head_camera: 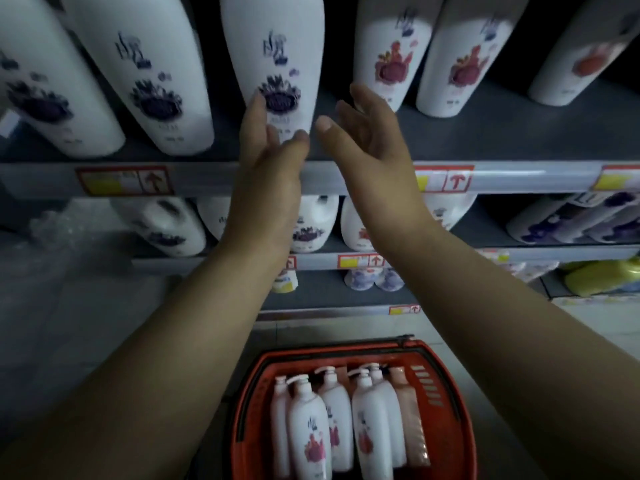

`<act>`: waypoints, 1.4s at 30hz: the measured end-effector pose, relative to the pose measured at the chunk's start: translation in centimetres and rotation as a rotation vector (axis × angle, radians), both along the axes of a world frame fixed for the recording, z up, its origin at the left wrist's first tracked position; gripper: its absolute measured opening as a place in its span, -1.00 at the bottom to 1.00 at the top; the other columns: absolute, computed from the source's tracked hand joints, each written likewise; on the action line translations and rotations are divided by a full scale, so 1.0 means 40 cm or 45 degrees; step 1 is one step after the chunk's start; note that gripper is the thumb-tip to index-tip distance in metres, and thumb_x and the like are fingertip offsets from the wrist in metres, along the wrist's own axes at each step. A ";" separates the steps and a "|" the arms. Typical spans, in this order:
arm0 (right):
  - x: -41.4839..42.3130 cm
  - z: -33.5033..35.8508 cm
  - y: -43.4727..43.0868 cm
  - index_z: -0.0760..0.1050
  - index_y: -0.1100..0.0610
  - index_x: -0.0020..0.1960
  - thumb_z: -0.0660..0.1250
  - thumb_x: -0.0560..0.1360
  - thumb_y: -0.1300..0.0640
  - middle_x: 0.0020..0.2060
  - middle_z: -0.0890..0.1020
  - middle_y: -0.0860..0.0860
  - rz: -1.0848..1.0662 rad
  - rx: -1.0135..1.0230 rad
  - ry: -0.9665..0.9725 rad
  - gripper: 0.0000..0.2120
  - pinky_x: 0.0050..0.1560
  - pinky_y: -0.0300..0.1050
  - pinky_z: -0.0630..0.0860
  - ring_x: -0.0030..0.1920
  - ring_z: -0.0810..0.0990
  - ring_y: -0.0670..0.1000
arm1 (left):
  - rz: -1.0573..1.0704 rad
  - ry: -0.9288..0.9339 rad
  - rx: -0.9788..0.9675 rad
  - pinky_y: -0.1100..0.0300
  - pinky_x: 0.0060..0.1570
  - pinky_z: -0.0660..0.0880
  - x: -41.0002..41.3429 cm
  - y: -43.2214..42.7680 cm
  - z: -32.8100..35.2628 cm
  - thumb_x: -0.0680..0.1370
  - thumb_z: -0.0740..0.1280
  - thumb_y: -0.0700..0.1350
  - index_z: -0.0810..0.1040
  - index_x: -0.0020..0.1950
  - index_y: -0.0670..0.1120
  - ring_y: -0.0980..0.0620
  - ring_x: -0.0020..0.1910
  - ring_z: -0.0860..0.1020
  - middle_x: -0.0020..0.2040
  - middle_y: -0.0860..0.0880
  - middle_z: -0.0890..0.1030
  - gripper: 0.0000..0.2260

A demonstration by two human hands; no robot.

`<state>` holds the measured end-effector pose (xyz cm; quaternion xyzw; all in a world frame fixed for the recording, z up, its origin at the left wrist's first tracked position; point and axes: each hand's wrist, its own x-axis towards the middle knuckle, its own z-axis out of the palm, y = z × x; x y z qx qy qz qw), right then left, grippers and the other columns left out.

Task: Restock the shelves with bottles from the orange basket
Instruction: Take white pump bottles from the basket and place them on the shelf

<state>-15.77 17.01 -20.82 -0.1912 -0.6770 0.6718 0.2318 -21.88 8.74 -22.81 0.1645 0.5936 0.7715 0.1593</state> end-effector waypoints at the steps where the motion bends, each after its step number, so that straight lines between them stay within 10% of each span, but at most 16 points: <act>1: 0.038 -0.008 -0.002 0.22 0.07 0.49 0.33 0.54 0.12 0.42 0.37 0.02 0.016 -0.008 -0.012 -0.44 0.36 -0.24 0.35 0.41 0.33 -0.13 | 0.008 -0.023 -0.004 0.11 0.44 0.24 0.034 -0.001 -0.005 0.43 0.21 -0.12 0.16 0.54 -0.07 0.13 0.44 0.31 0.49 0.04 0.30 -0.34; 11: 0.384 -0.221 0.013 0.22 0.04 0.48 0.28 0.57 0.15 0.40 0.41 0.00 0.065 -0.182 -0.228 -0.48 0.25 -0.33 0.43 0.39 0.38 -0.12 | 0.000 -0.318 -0.067 0.30 0.10 0.30 0.387 -0.009 -0.173 0.35 0.23 0.04 0.33 0.33 0.14 0.23 0.32 0.37 0.29 0.17 0.42 -0.48; 18: 0.536 -0.483 -0.004 0.23 -0.01 0.48 0.28 0.56 0.13 0.31 0.44 -0.06 0.003 -0.304 -0.484 -0.49 -0.11 -0.58 0.42 0.29 0.43 -0.13 | -0.036 -0.478 -0.364 0.16 0.24 0.21 0.514 -0.039 -0.424 0.36 0.18 0.08 0.29 0.45 0.12 0.22 0.36 0.33 0.42 0.18 0.35 -0.38; 25: 0.618 -0.770 -0.021 0.25 -0.06 0.45 0.31 0.54 0.08 0.24 0.47 -0.06 -0.098 -0.339 -0.785 -0.49 0.04 -0.29 0.44 0.20 0.48 -0.09 | -0.117 -0.722 -0.509 0.17 0.04 0.44 0.571 -0.048 -0.677 0.60 0.16 -0.03 0.31 0.42 0.16 0.40 0.03 0.44 0.11 0.33 0.43 -0.63; 35: 0.661 -1.118 -0.059 0.39 0.22 0.28 0.37 0.46 -0.06 0.04 0.56 0.10 -0.033 -0.149 -1.590 -0.49 -0.06 -0.02 0.56 0.00 0.58 0.11 | -0.328 -1.092 -0.915 0.04 0.14 0.37 0.633 -0.097 -0.997 0.65 0.11 -0.10 0.39 0.40 -0.02 -0.04 0.31 0.41 0.38 -0.03 0.41 -0.68; 42: 0.664 -1.167 -0.063 0.51 0.15 -0.03 0.51 0.33 -0.07 -0.18 0.58 0.00 -0.078 -0.002 -1.471 -0.62 -0.09 0.02 0.61 -0.11 0.60 0.06 | -0.303 -1.311 -0.804 0.31 -0.38 0.50 0.649 -0.082 -1.067 0.66 0.09 -0.19 0.54 -0.01 -0.05 0.19 -0.36 0.58 -0.27 0.06 0.62 -0.76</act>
